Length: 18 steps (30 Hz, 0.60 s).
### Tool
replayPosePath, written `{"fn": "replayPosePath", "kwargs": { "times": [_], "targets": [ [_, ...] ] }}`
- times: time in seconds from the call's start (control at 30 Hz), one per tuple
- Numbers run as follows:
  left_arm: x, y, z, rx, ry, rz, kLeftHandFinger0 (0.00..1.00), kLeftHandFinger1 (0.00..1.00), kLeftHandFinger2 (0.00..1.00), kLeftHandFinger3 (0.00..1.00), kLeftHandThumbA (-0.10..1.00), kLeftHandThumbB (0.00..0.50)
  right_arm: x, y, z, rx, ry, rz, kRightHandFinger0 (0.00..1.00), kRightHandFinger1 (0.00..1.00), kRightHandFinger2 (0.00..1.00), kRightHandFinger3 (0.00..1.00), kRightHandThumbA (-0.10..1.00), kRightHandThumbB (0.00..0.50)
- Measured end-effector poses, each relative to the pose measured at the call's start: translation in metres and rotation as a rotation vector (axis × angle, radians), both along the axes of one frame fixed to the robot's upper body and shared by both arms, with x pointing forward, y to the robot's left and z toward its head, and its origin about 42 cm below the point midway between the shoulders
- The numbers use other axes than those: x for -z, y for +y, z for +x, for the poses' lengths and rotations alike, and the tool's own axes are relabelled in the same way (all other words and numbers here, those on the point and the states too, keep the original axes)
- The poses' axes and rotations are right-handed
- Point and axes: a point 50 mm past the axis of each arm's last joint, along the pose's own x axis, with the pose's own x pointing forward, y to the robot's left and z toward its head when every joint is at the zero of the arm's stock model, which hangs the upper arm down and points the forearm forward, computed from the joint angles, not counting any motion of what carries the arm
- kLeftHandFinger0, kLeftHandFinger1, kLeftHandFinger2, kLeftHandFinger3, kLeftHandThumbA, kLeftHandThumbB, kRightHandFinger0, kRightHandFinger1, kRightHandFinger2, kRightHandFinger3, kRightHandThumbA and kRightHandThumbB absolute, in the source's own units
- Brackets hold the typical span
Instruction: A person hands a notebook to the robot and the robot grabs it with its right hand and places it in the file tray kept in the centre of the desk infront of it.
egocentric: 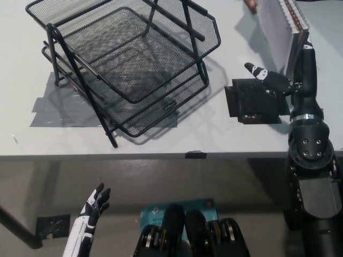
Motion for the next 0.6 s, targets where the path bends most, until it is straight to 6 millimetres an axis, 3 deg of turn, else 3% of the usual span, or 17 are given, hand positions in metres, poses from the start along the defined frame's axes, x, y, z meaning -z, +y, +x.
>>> {"fn": "replayPosePath", "kwargs": {
  "times": [0.07, 0.17, 0.43, 0.6],
  "targets": [
    [-0.0011, 0.0005, 0.0011, 0.001, 0.0, 0.001, 1.0, 1.0, 1.0, 1.0, 1.0, 0.155, -0.0003, -0.0012, 0.0002, 0.014, -0.003, 0.005, 1.0, 1.0, 1.0, 1.0, 1.0, 0.354],
    [-0.0012, 0.0015, 0.0017, 0.001, 0.006, 0.003, 1.0, 1.0, 1.0, 1.0, 1.0, 0.161, -0.0003, -0.0034, -0.0001, 0.039, -0.01, 0.017, 1.0, 1.0, 1.0, 1.0, 1.0, 0.363],
    [-0.0009, 0.0047, 0.0016, 0.005, 0.013, 0.011, 1.0, 1.0, 1.0, 1.0, 1.0, 0.168, 0.0011, -0.0032, -0.0013, 0.099, -0.023, 0.055, 1.0, 1.0, 1.0, 1.0, 1.0, 0.317],
    [-0.0009, 0.0047, 0.0016, 0.005, 0.013, 0.005, 1.0, 1.0, 1.0, 1.0, 1.0, 0.158, 0.0029, 0.0002, 0.0002, 0.113, -0.017, 0.069, 1.0, 1.0, 1.0, 1.0, 1.0, 0.323]
  ]
}}
